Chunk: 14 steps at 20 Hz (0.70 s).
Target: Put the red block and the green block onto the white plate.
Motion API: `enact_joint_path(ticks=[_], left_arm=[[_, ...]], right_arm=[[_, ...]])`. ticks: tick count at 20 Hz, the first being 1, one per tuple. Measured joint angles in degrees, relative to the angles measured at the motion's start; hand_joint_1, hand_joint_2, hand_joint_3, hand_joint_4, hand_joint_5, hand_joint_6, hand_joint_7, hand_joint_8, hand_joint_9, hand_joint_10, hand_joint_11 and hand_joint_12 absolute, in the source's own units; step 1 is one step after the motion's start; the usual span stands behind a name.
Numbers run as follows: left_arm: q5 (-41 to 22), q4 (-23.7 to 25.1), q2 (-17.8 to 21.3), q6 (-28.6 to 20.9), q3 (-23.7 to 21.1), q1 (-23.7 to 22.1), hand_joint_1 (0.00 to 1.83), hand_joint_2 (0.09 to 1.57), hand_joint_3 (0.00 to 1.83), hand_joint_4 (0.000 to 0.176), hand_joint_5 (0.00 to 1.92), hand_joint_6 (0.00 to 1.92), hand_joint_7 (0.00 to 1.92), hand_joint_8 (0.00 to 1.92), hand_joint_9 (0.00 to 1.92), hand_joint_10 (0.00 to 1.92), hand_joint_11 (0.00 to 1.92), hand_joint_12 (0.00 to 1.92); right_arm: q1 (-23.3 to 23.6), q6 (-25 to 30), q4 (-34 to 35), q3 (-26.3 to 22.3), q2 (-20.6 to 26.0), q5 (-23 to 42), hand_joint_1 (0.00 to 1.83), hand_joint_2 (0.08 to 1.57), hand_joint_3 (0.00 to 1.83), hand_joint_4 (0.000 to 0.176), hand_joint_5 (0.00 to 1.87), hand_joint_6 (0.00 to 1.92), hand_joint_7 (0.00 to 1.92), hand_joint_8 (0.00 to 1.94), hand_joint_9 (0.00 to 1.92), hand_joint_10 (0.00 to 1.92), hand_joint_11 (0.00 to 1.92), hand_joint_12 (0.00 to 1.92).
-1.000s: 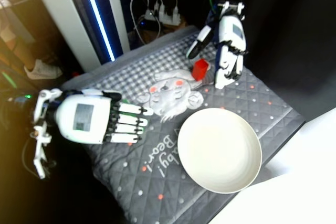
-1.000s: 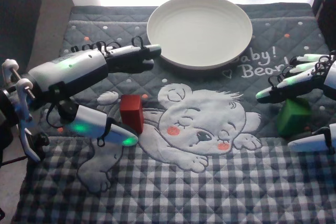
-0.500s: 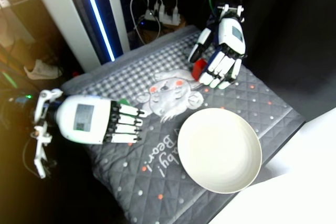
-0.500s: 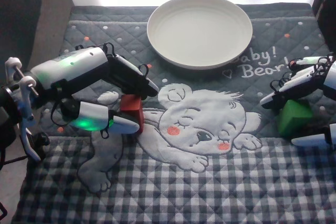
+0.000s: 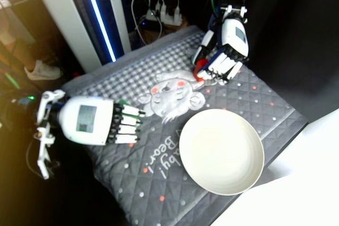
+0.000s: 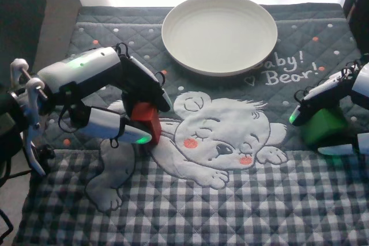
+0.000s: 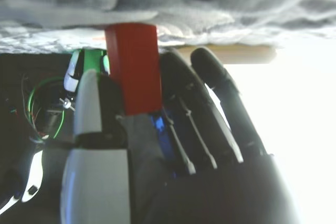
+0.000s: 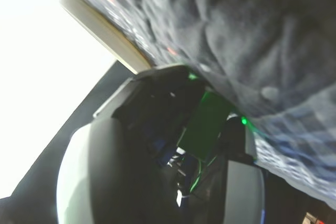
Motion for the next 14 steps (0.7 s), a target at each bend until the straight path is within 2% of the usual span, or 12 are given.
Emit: enact_joint_path(ticks=[1,2,3,4,5,6,7,8,9,10,12,14], left_arm=[[0.4,0.0,-0.3,-0.1,0.3,-0.6,1.41,1.02,0.0,0.0,1.08,0.64,1.32,0.4,1.16,0.93,1.02,0.89],[0.9,0.4,-1.1,-0.1,1.2,-1.7,1.41,1.03,0.0,0.0,1.03,0.73,1.29,0.42,1.13,0.94,1.05,0.81],[1.4,0.7,-1.5,-0.1,1.8,-2.7,1.41,1.01,0.0,0.0,1.06,0.68,1.35,0.31,1.18,0.89,1.05,0.82],[1.6,1.0,-1.8,0.0,2.1,-3.6,1.41,1.0,0.0,0.0,1.1,0.61,1.39,0.25,1.2,0.87,1.04,0.87],[1.3,1.0,-1.8,0.0,2.2,-4.6,1.33,1.0,0.0,0.0,1.2,0.44,1.36,0.46,1.26,0.6,1.02,0.98],[0.4,1.3,-1.8,0.0,2.3,-5.8,1.31,1.01,0.0,0.0,1.16,0.53,1.33,0.55,1.34,0.44,1.04,1.0],[-0.8,1.7,-1.9,0.0,2.5,-7.2,1.31,1.01,0.0,0.0,1.15,0.55,1.32,0.57,1.42,0.34,1.09,1.0],[-1.3,1.9,-2.1,0.3,2.9,-9.1,1.3,1.01,0.0,0.0,1.17,0.54,1.33,0.54,1.46,0.25,1.1,0.97],[-1.6,2.0,-2.3,1.3,3.4,-11.1,1.29,1.0,0.0,0.0,1.22,0.49,1.37,0.44,1.42,0.16,0.98,0.96],[-1.6,2.0,-2.8,2.2,4.3,-13.2,1.29,0.99,0.0,0.0,1.27,0.4,1.39,0.39,1.42,0.11,0.91,1.0],[-1.6,1.3,-4.5,3.0,7.3,-17.9,1.3,0.98,0.0,0.0,1.37,0.17,1.36,0.48,1.42,0.06,0.89,1.06],[-1.2,1.2,-7.6,3.1,11.3,-20.7,1.31,0.98,0.0,0.0,1.38,0.15,1.36,0.49,1.46,0.06,1.04,1.0]], right_arm=[[0.0,0.0,0.9,0.4,-0.3,0.5,1.31,1.02,0.0,0.0,1.11,0.69,1.36,0.36,1.19,0.87,1.08,1.15],[0.0,0.0,1.9,0.8,-0.7,0.8,1.39,1.01,0.0,0.0,1.15,0.53,1.38,0.21,1.15,1.03,1.05,1.18],[0.2,0.0,2.3,1.0,-0.7,0.8,1.4,1.03,0.0,0.0,1.13,0.55,1.27,0.42,1.08,1.07,1.01,1.09],[1.0,0.0,2.1,1.3,-0.8,0.5,1.4,1.05,0.0,0.0,1.15,0.49,1.2,0.6,1.0,1.17,0.87,1.23],[2.6,-0.1,2.0,1.4,-0.8,0.1,1.4,1.04,0.0,0.0,1.15,0.56,1.18,0.62,1.04,1.08,0.92,1.12],[4.9,-0.7,2.1,1.4,-0.8,0.3,1.49,1.03,0.0,0.0,1.1,0.65,1.2,0.53,1.15,0.8,0.89,1.33],[7.1,-1.7,2.0,1.6,-0.9,0.8,1.42,1.02,0.0,0.0,1.08,0.74,1.25,0.43,1.18,0.81,1.02,0.97],[9.2,-2.4,2.1,1.9,-1.2,1.7,1.41,1.01,0.0,0.0,1.08,0.75,1.29,0.35,1.21,0.78,1.14,0.76],[10.9,-3.4,2.1,2.4,-1.8,2.4,1.4,1.05,0.0,0.0,1.17,0.41,1.17,0.7,1.03,1.1,1.03,0.98],[12.4,-3.4,2.0,3.3,-2.8,2.7,1.4,1.05,0.0,0.0,1.25,0.23,1.13,0.82,0.99,1.15,0.94,1.09],[16.9,-3.5,1.4,6.9,-6.8,1.8,1.4,1.01,0.0,0.0,1.19,0.52,1.31,0.33,1.11,0.94,1.0,0.95],[20.7,-3.4,1.6,11.2,-11.0,0.5,1.4,1.01,0.0,0.0,1.08,0.77,1.36,0.15,1.17,0.83,1.14,0.63]])
